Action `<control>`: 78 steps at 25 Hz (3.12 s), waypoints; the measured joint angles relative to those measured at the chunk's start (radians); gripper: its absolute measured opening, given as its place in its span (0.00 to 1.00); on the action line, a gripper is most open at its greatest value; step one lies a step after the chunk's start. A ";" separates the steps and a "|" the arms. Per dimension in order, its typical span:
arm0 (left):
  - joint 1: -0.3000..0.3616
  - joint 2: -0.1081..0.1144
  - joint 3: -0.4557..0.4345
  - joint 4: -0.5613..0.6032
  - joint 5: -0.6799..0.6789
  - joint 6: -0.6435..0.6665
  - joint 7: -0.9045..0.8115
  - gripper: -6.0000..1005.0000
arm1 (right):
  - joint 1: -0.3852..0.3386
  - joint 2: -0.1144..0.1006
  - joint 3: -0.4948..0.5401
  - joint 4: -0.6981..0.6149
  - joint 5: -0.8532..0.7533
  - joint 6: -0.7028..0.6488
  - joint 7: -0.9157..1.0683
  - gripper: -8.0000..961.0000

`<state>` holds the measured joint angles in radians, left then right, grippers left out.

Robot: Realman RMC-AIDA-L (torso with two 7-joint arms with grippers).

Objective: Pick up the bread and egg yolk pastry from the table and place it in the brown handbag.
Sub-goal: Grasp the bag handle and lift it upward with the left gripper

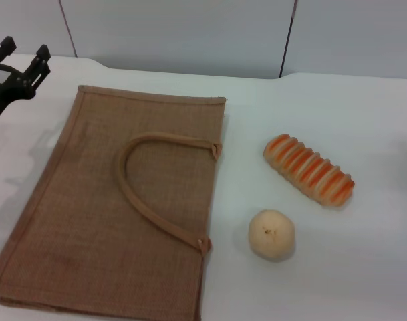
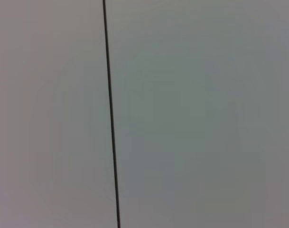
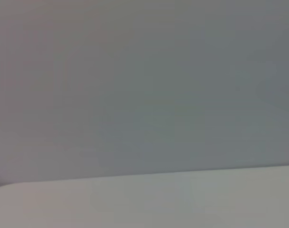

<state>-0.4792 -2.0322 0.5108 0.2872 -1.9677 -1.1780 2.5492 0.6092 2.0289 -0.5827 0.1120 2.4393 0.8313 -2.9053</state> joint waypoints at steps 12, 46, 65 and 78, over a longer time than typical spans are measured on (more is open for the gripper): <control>-0.018 0.000 0.000 0.006 0.059 0.000 -0.033 0.66 | 0.010 0.001 0.000 0.000 0.001 0.000 0.001 0.82; -0.209 0.023 0.000 0.367 1.126 -0.016 -1.065 0.63 | 0.025 -0.001 0.000 0.000 -0.005 -0.029 0.002 0.82; -0.319 0.043 0.094 0.410 1.429 -0.034 -1.285 0.59 | 0.051 0.000 0.000 0.001 -0.007 -0.037 0.002 0.82; -0.331 0.035 0.141 0.384 1.432 -0.024 -1.310 0.56 | 0.054 0.000 0.000 0.002 -0.004 -0.041 0.002 0.82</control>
<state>-0.8100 -1.9970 0.6521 0.6710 -0.5357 -1.2015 1.2396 0.6631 2.0294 -0.5829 0.1135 2.4348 0.7901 -2.9038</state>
